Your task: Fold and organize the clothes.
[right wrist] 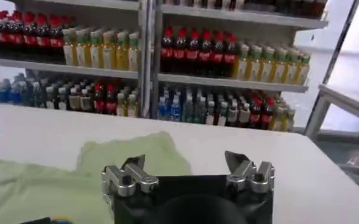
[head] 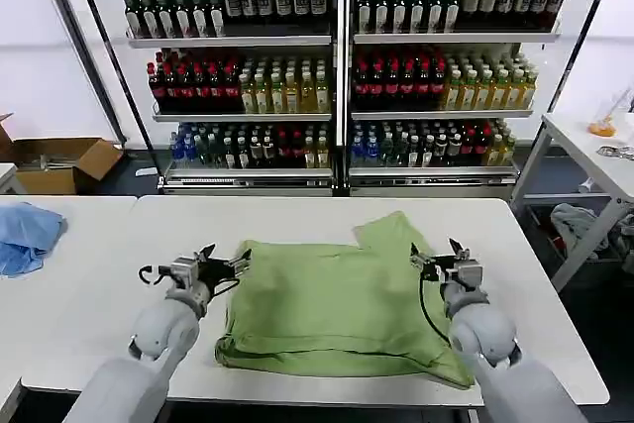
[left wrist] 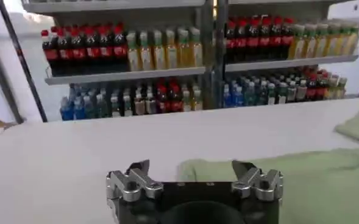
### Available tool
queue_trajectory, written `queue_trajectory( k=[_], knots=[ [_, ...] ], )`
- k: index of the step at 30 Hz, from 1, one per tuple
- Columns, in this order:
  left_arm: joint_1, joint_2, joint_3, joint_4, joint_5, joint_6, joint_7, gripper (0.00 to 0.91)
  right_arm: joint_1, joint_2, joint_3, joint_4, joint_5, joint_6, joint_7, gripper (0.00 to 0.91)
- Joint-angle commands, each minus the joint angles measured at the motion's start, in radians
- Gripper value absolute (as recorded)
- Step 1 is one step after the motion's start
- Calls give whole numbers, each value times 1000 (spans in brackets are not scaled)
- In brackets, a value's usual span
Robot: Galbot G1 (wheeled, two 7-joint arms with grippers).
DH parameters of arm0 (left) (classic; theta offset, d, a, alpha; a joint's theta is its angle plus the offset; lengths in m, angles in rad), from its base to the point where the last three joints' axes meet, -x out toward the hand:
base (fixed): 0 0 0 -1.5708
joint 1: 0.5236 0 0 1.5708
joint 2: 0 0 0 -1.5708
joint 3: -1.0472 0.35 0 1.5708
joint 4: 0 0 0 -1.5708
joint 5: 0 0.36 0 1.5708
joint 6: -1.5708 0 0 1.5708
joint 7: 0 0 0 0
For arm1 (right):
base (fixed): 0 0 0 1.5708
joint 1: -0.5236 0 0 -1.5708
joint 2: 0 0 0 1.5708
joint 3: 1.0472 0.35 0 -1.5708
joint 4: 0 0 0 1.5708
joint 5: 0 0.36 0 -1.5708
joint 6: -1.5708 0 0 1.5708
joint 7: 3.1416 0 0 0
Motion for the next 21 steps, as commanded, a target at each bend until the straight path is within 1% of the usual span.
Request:
queue_trajectory(
  k=[1, 3, 4, 6, 12, 17, 18, 19, 20, 21],
  knots=[
    [-227, -98, 122, 307, 110, 7, -16, 907, 320, 73, -130, -351, 120, -32, 14, 907],
    [-227, -105, 126, 328, 124, 19, -16, 907, 363, 96, -150, -423, 120, -29, 8, 907],
    [-227, -105, 128, 330, 125, 21, -16, 907, 372, 96, -153, -433, 120, -27, 7, 907],
    [-223, -101, 131, 329, 121, 34, -9, 907, 411, 118, -173, -496, 118, -27, -9, 907],
    [-210, -100, 130, 321, 100, 37, 0, 907, 478, 173, -193, -639, 113, -28, -35, 907],
    [-195, -100, 131, 308, 95, 45, 7, 907, 494, 204, -203, -703, 112, -32, -54, 907],
    [-192, -98, 131, 302, 93, 45, 9, 715, 493, 208, -202, -710, 115, -36, -58, 907],
    [-190, -96, 131, 299, 92, 45, 11, 363, 492, 209, -201, -711, 119, -38, -60, 907],
    [-183, -93, 132, 284, 90, 46, 14, 222, 488, 209, -200, -711, 124, -41, -64, 887],
    [-178, -90, 132, 277, 84, 49, 15, 131, 483, 209, -201, -710, 126, -41, -69, 746]
  ],
)
